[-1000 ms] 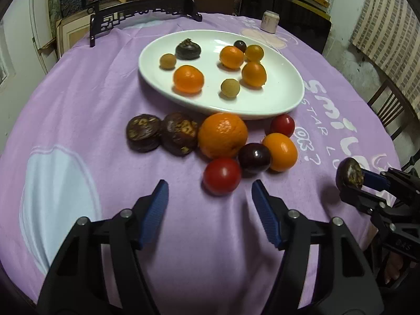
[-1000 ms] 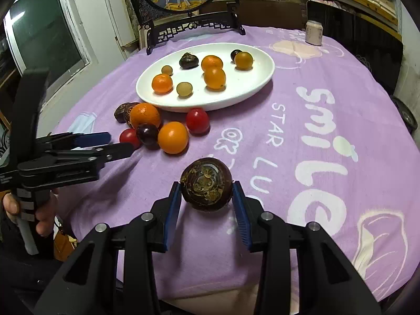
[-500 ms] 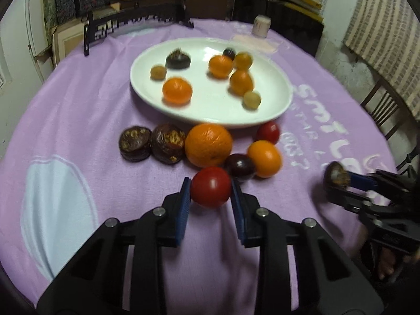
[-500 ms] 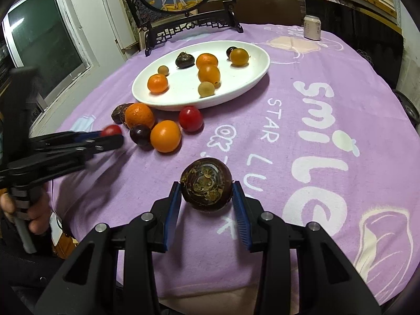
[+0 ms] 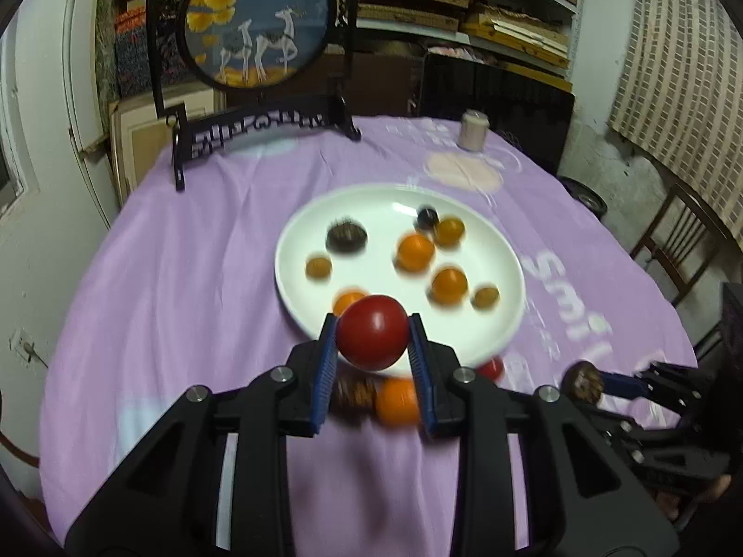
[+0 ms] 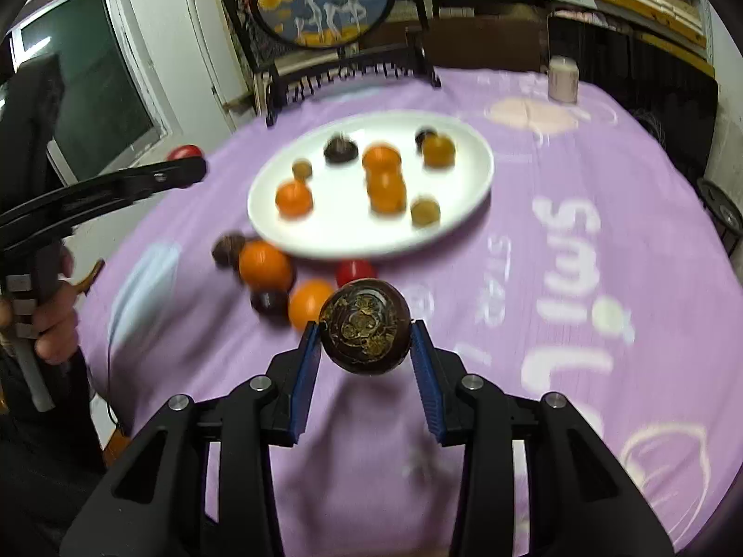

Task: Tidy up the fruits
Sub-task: 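Carry the brown fruit and tomato over the white plate and open both tools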

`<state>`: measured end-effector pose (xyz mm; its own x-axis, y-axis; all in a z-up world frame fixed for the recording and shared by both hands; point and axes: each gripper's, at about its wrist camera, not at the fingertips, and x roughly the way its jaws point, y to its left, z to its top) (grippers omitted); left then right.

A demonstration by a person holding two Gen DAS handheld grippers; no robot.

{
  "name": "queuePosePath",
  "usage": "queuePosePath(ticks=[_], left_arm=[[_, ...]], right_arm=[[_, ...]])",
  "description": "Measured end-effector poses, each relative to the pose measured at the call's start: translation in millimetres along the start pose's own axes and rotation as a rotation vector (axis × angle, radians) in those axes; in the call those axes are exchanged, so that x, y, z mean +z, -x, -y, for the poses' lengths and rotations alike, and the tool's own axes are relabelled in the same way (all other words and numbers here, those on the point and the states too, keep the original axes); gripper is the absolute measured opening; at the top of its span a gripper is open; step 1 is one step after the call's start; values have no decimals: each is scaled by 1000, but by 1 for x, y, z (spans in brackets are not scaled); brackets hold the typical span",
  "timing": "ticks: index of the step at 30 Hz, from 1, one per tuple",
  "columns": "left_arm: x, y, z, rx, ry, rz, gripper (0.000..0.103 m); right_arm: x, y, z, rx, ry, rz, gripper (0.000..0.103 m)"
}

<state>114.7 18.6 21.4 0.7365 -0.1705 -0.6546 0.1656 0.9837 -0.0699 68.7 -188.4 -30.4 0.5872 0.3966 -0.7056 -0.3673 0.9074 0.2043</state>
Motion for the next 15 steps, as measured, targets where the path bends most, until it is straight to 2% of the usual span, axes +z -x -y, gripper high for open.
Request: queuePosePath(ticks=[6, 11, 15], left_arm=[[61, -37, -2, 28, 23, 9, 30], [112, -86, -12, 20, 94, -11, 30], [106, -119, -23, 11, 137, -58, 30]], right_arm=[[68, -5, -5, -17, 48, 83, 40], [142, -58, 9, -33, 22, 60, 40], [159, -102, 23, -49, -8, 46, 40]])
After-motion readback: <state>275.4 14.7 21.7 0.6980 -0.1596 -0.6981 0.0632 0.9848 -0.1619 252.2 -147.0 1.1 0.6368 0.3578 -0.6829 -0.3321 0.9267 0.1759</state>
